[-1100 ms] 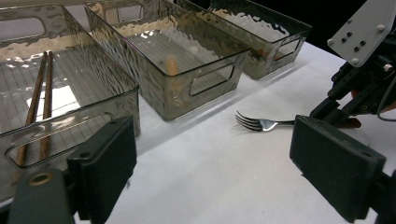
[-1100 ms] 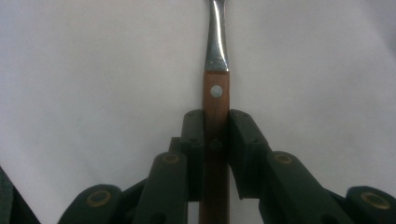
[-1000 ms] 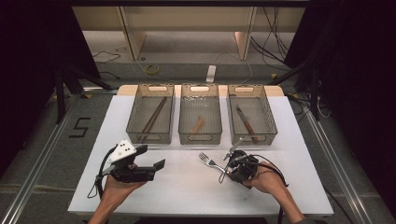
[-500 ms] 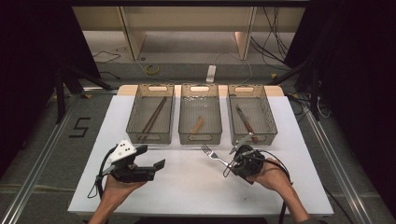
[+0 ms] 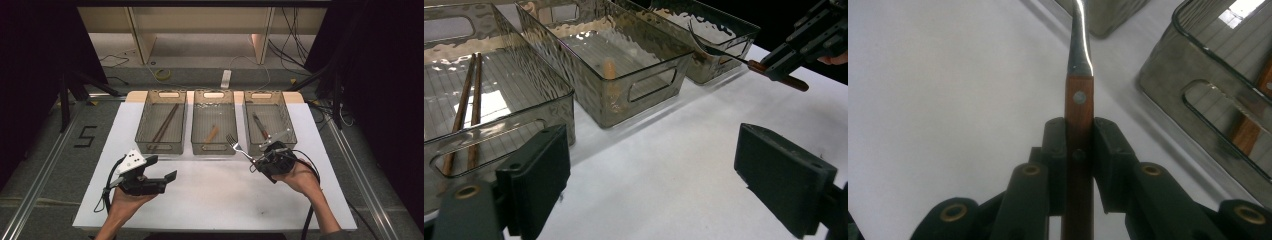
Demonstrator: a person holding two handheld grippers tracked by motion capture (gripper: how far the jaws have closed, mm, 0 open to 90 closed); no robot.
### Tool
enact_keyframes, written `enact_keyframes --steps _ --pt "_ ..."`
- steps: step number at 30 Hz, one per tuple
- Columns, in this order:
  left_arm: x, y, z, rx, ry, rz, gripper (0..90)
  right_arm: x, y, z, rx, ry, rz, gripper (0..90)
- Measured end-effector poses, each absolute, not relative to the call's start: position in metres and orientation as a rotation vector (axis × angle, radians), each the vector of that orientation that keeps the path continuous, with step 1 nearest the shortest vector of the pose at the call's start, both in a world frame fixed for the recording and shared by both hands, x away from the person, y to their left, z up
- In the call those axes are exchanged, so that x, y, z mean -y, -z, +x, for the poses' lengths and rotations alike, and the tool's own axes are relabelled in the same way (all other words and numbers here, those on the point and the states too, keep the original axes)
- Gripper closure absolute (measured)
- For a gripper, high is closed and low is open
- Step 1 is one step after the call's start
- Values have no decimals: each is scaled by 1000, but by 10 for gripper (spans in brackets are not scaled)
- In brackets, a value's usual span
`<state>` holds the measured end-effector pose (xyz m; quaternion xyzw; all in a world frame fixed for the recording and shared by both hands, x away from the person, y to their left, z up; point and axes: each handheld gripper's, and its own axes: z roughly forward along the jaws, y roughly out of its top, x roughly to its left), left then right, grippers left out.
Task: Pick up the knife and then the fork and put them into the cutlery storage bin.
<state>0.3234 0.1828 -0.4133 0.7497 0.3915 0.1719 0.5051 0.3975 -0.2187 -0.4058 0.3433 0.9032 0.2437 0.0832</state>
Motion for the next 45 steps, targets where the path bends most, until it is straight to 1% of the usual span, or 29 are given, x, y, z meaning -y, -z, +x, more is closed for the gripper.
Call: enact_keyframes --steps 7,33,40,45 --pt "-183 414 324 -950 -413 1808 144 224 397 404 -2663 -752 1032 773" --pt "-183 415 325 -955 -410 1807 144 229 365 458 -2534 -810 1154 773" --pt "-183 415 324 -959 -410 1799 144 232 361 473 -2512 -803 1195 773" --pt "-184 415 324 -955 -411 1806 144 233 359 478 -2499 -798 1211 773"
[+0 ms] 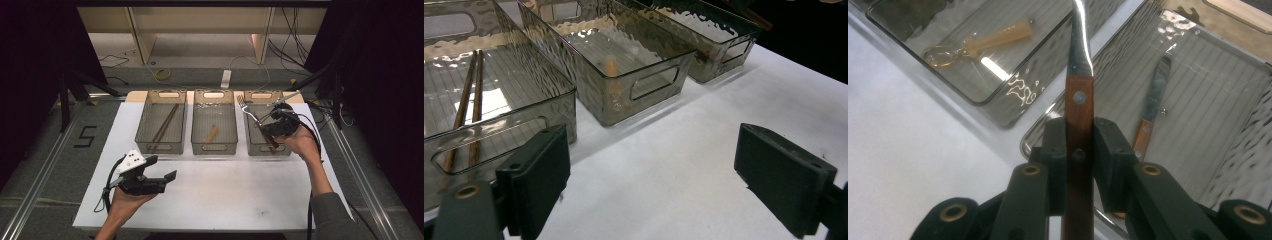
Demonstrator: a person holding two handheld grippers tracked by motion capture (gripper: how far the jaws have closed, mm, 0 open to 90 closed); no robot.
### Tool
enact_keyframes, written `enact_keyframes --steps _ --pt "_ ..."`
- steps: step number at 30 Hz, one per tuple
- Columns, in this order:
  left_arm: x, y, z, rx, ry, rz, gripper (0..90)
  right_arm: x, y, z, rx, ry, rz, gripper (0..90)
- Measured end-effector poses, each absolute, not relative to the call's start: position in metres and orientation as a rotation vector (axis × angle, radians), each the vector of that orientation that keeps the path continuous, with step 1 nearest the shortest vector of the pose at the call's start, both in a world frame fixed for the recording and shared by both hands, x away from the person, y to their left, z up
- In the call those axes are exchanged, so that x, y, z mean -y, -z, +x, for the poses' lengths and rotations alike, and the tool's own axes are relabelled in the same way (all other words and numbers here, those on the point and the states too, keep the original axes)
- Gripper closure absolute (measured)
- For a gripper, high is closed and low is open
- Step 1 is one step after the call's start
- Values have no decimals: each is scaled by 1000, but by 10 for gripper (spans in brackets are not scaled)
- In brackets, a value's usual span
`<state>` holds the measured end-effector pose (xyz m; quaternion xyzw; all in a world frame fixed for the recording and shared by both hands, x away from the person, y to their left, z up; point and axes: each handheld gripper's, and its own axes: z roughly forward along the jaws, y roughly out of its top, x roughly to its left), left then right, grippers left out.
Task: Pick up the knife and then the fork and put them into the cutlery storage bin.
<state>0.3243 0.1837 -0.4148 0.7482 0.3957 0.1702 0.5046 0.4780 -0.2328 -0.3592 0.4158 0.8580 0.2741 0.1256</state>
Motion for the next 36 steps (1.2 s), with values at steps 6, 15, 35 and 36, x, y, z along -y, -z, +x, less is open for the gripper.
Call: enact_keyframes --steps 6,15,35,36 --pt "-183 415 324 -952 -410 1807 144 234 358 481 -2488 -794 1223 773" --pt "-183 415 324 -953 -409 1806 144 236 358 491 -2464 -782 1264 774" --pt "-183 415 324 -949 -408 1803 144 237 353 512 -2417 -744 1334 773" --pt "-183 415 324 -948 -408 1805 144 237 352 513 -2417 -742 1334 773"
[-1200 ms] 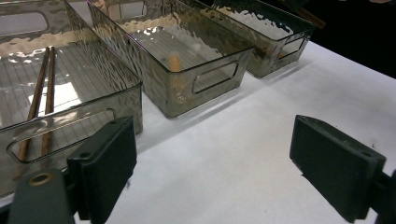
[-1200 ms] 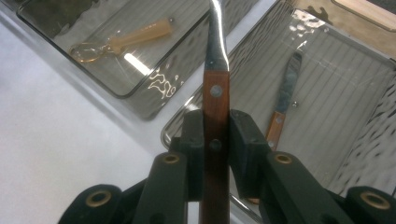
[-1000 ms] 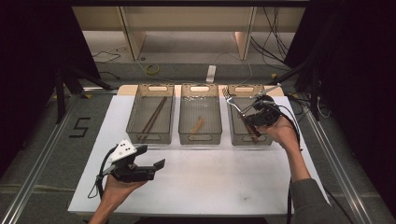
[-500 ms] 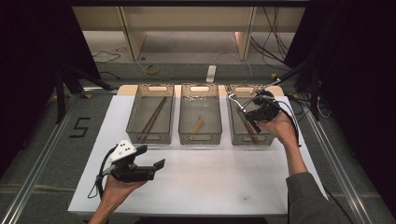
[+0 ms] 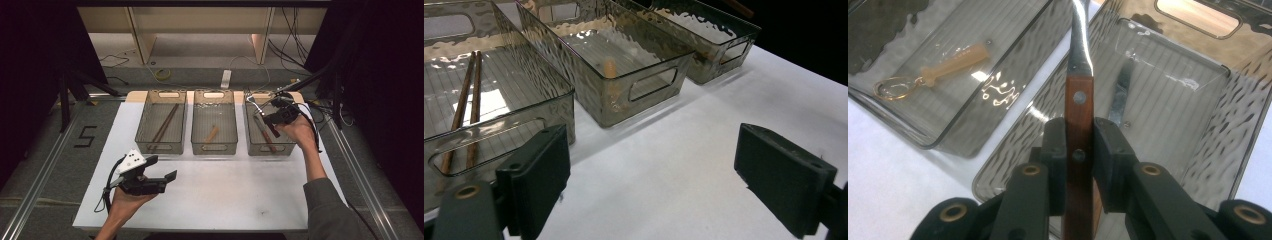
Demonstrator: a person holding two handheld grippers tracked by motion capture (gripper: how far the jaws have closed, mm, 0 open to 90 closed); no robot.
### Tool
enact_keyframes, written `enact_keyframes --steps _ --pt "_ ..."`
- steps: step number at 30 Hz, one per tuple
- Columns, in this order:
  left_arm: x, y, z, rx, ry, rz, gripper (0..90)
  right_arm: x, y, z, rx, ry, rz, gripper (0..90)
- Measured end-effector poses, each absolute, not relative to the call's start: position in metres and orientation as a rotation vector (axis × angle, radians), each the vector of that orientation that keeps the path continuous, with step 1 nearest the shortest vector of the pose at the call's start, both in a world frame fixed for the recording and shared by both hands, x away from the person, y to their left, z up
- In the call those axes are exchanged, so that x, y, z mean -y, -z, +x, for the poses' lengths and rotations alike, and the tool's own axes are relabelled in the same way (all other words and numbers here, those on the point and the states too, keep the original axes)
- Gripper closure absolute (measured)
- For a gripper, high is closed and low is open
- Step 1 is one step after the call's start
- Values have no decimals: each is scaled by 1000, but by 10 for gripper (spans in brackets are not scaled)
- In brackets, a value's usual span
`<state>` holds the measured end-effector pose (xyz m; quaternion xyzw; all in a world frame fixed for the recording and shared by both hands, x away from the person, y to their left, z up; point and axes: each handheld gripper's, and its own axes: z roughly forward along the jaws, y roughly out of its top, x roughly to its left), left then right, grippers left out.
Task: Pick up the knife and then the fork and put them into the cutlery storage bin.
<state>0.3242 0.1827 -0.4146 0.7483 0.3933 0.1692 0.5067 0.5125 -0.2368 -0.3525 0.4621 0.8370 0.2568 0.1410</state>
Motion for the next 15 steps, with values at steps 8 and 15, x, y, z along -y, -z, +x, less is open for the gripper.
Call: enact_keyframes --steps 8,15 --pt "-183 415 324 -951 -406 1804 144 238 353 520 -2408 -728 1361 773" --pt "-183 415 324 -948 -407 1804 144 240 356 526 -2397 -713 1401 773"
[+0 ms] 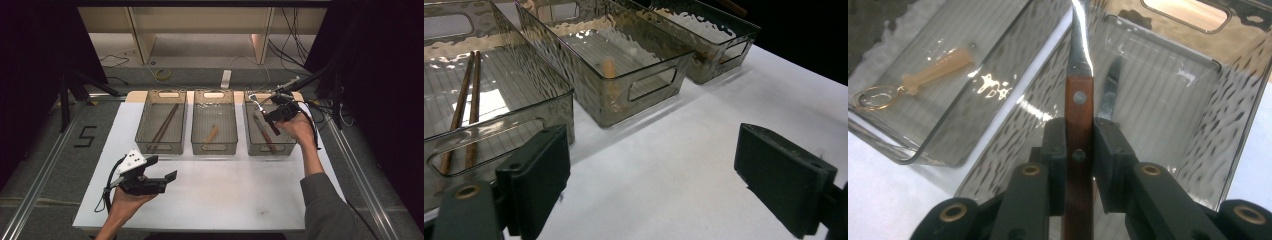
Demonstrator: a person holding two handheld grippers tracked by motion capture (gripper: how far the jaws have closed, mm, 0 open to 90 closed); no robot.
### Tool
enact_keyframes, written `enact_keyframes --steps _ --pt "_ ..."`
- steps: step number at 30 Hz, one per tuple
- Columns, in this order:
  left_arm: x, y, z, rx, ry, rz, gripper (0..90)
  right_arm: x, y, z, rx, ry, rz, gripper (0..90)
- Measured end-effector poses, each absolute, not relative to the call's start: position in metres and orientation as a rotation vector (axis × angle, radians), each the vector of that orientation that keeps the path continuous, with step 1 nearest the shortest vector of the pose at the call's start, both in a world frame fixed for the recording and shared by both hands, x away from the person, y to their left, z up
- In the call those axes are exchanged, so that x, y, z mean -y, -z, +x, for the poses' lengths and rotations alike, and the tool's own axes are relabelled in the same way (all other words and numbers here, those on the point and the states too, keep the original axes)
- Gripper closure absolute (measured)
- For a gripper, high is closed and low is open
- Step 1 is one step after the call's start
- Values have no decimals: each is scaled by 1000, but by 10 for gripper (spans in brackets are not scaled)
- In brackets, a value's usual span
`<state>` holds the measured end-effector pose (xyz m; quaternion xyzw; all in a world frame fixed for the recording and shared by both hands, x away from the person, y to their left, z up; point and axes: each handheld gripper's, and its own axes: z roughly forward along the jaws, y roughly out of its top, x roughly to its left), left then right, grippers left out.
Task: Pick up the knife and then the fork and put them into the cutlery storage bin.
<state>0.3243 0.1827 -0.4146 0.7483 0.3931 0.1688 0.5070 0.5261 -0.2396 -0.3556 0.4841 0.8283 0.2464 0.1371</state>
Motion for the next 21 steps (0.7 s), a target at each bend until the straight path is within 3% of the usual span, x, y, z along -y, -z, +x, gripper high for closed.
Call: enact_keyframes --steps 21 --pt "-183 414 324 -947 -407 1806 144 252 365 535 -2380 -651 1488 773"
